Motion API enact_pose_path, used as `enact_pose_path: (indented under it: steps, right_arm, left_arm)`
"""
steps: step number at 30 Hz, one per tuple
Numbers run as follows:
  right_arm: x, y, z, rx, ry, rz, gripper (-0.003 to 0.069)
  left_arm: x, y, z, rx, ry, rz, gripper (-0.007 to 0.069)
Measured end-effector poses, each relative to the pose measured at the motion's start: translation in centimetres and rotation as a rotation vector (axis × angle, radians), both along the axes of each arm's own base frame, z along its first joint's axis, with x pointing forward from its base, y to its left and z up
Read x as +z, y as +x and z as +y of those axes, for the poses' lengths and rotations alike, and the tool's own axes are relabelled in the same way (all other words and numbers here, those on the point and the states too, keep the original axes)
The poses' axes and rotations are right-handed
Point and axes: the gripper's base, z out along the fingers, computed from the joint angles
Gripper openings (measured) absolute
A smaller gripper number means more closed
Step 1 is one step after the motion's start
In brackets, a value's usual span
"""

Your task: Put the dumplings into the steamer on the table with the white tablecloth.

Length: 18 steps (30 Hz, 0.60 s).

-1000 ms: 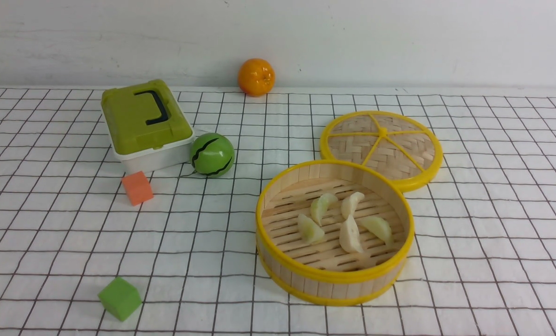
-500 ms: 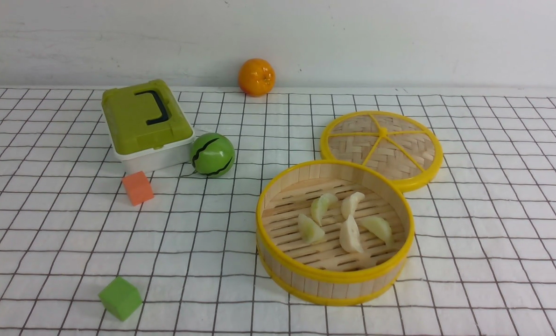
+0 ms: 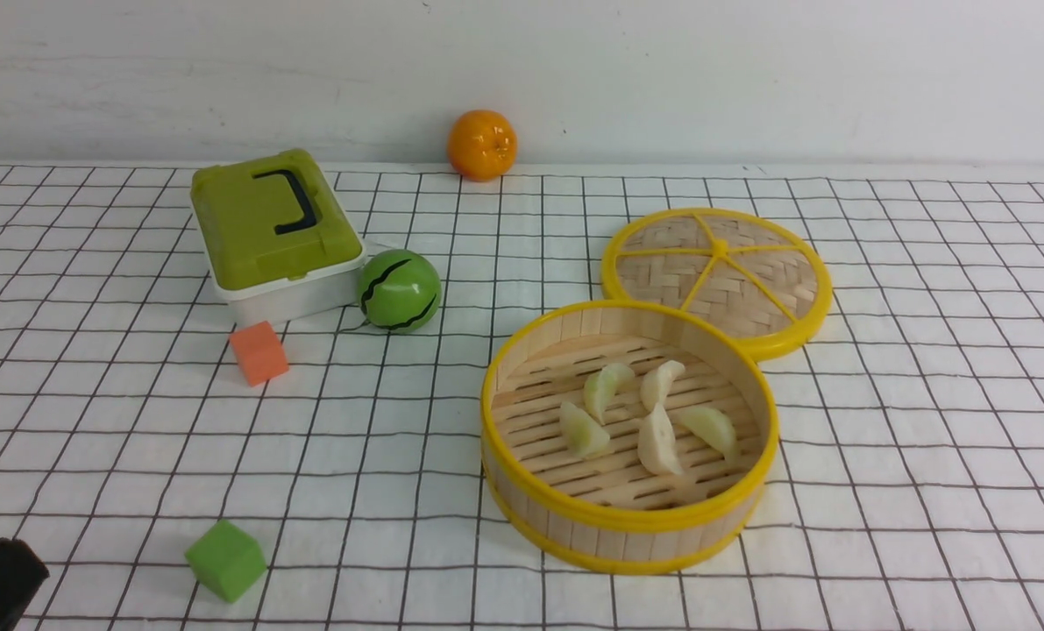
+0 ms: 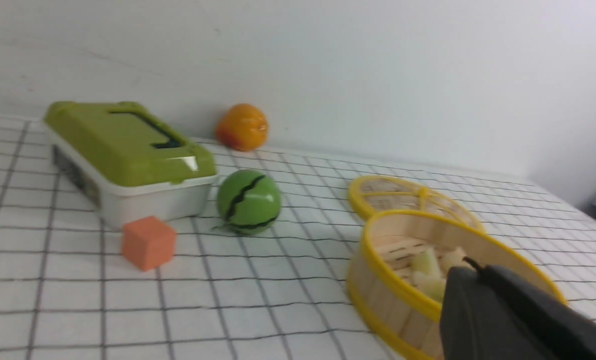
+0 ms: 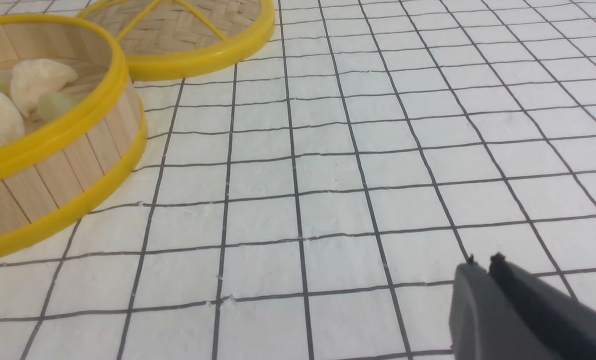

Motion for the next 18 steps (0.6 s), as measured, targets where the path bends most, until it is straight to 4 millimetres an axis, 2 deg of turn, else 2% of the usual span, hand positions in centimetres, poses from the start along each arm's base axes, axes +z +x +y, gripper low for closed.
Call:
enact_pose_path:
  steps: [1,2,5,12,18]
  right_arm:
    - [0.0,0.0,0.0,0.0,0.001,0.0,0.0029]
    - [0.0,0.0,0.0,0.0,0.001,0.0,0.003]
    - [0.0,0.0,0.0,0.0,0.001,0.0,0.0035]
    - [0.0,0.0,0.0,0.0,0.001,0.0,0.0047]
    - [0.0,0.0,0.0,0.0,0.001,0.0,0.0055]
  left_arm:
    - [0.0,0.0,0.0,0.006,0.0,0.0,-0.0013]
    - [-1.1,0.1,0.3,0.058,0.007,0.021,-0.0013]
    - [-2.2,0.2,0.8,0.138,0.01,0.037,-0.0013]
    - [-2.8,0.1,1.7,0.286,0.005,0.022,-0.0013]
    - [-3.8,0.0,1.9,0.321,0.046,0.125,-0.0013]
